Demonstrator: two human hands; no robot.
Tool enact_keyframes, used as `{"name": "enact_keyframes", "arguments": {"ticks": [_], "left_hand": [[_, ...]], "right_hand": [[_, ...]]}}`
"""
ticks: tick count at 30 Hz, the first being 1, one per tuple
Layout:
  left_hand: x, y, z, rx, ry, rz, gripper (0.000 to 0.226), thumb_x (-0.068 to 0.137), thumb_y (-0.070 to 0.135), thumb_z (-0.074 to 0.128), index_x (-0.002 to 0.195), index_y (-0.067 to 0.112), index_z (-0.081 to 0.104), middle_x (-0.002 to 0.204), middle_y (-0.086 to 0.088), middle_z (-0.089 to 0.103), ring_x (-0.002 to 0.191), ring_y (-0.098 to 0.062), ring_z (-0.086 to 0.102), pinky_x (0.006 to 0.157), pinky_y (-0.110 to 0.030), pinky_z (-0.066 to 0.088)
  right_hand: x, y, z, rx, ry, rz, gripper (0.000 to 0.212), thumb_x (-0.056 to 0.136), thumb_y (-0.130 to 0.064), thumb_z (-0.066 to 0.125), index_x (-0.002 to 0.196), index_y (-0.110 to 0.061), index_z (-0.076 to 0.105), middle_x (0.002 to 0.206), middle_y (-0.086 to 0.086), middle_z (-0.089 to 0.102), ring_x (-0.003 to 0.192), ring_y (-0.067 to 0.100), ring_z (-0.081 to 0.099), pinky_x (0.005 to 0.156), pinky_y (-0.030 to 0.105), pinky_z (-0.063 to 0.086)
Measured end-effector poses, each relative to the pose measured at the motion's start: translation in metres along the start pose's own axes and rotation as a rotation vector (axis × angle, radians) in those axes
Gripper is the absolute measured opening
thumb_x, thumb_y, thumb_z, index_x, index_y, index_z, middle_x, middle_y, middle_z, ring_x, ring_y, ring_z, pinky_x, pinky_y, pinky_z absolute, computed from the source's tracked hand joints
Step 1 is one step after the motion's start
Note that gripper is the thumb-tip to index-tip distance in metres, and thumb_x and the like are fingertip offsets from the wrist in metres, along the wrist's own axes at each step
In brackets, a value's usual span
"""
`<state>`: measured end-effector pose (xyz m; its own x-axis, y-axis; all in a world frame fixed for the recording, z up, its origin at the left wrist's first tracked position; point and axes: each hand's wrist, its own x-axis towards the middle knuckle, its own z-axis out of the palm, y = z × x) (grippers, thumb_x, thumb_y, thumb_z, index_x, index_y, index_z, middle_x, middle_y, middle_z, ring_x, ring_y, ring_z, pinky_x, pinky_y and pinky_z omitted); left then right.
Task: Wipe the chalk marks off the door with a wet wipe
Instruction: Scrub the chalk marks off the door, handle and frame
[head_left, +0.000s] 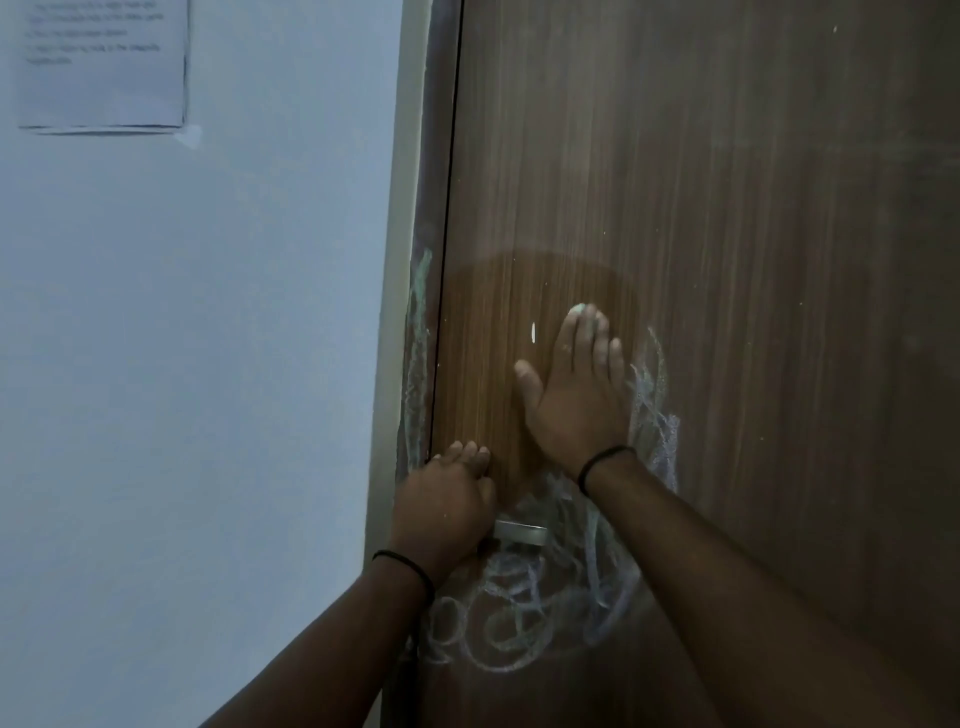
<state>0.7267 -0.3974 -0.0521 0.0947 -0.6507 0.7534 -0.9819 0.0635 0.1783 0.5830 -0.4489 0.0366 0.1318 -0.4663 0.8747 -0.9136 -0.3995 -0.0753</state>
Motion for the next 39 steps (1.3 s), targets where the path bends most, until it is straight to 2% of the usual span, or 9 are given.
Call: {"name": "enact_keyframes", "arguments": {"ticks": [4,8,14,17,21,26,31,35,39], "left_hand": [[0.003,-0.004,0.001,0.013,-0.004,0.033,0.044,0.094,0.033,0.040,0.135,0.028,0.054,0.143,0.005,0.052,0.129,-0.013,0.050,0.106,-0.030,0.039],[0.001,-0.005,0.002,0.010,0.014,0.041,0.048,0.091,0.037,0.036,0.134,0.027,0.056,0.141,0.003,0.054,0.130,-0.013,0.050,0.104,-0.029,0.041],[0.000,-0.003,-0.001,0.016,0.043,0.062,0.048,0.085,0.034,0.035,0.123,0.027,0.063,0.123,-0.001,0.066,0.099,-0.022,0.065,0.070,-0.029,0.047],[-0.001,-0.006,0.002,0.013,0.031,0.053,0.045,0.092,0.034,0.039,0.133,0.029,0.056,0.136,0.001,0.059,0.117,-0.018,0.060,0.087,-0.029,0.048],[0.001,-0.006,0.004,-0.017,0.029,0.056,0.044,0.096,0.031,0.039,0.137,0.027,0.053,0.144,0.005,0.050,0.135,-0.011,0.044,0.107,-0.029,0.038],[0.000,-0.002,0.000,-0.016,0.020,0.051,0.044,0.098,0.031,0.038,0.139,0.025,0.051,0.147,0.003,0.048,0.137,-0.013,0.042,0.107,-0.031,0.037],[0.000,0.004,-0.006,0.004,0.000,0.038,0.044,0.098,0.030,0.038,0.140,0.026,0.049,0.148,0.003,0.046,0.136,-0.014,0.043,0.102,-0.031,0.041],[-0.002,0.007,-0.009,0.006,-0.029,0.026,0.045,0.098,0.032,0.036,0.141,0.024,0.047,0.148,-0.001,0.046,0.131,-0.018,0.049,0.097,-0.032,0.047],[-0.005,0.010,-0.018,-0.043,0.049,0.103,0.042,0.096,0.026,0.045,0.137,0.020,0.051,0.111,-0.005,0.068,0.089,-0.021,0.066,0.070,-0.033,0.054]], "right_hand": [[0.071,-0.012,-0.028,0.060,0.064,0.073,0.080,0.101,-0.056,0.019,0.154,-0.003,-0.009,0.163,0.016,-0.012,0.150,0.029,-0.012,0.123,0.045,-0.004],[0.099,-0.058,-0.024,-0.016,-0.065,-0.334,0.075,0.101,-0.053,0.023,0.156,-0.007,-0.001,0.164,0.011,-0.010,0.151,0.025,-0.011,0.123,0.042,-0.006],[0.025,-0.038,0.015,-0.182,-0.164,-0.643,0.073,0.101,-0.057,0.017,0.156,-0.013,-0.001,0.164,0.003,-0.006,0.151,0.017,-0.010,0.124,0.040,-0.001],[0.009,-0.007,0.016,-0.182,-0.100,-0.524,0.074,0.100,-0.058,0.017,0.156,-0.015,-0.004,0.164,0.002,-0.007,0.151,0.017,-0.011,0.124,0.042,0.002],[0.010,0.022,0.001,-0.093,0.014,-0.072,0.077,0.101,-0.056,0.018,0.155,-0.010,-0.011,0.163,0.008,-0.015,0.150,0.022,-0.015,0.123,0.043,-0.004],[-0.055,0.037,0.017,-0.104,-0.191,-0.373,0.073,0.100,-0.056,0.014,0.155,-0.014,-0.009,0.163,0.001,-0.015,0.149,0.016,-0.020,0.124,0.044,0.002],[-0.039,0.050,0.006,-0.117,-0.115,-0.202,0.072,0.101,-0.054,0.011,0.155,-0.011,-0.008,0.163,0.004,-0.014,0.150,0.018,-0.017,0.124,0.041,-0.004],[-0.036,0.036,0.006,-0.076,-0.192,-0.427,0.069,0.101,-0.050,0.015,0.156,-0.012,-0.005,0.164,0.004,-0.009,0.150,0.017,-0.015,0.123,0.040,-0.005],[-0.048,0.059,0.001,-0.099,-0.107,-0.457,0.058,0.104,-0.026,0.024,0.157,-0.012,0.005,0.165,0.004,0.005,0.152,0.018,-0.004,0.124,0.040,-0.001]]}}
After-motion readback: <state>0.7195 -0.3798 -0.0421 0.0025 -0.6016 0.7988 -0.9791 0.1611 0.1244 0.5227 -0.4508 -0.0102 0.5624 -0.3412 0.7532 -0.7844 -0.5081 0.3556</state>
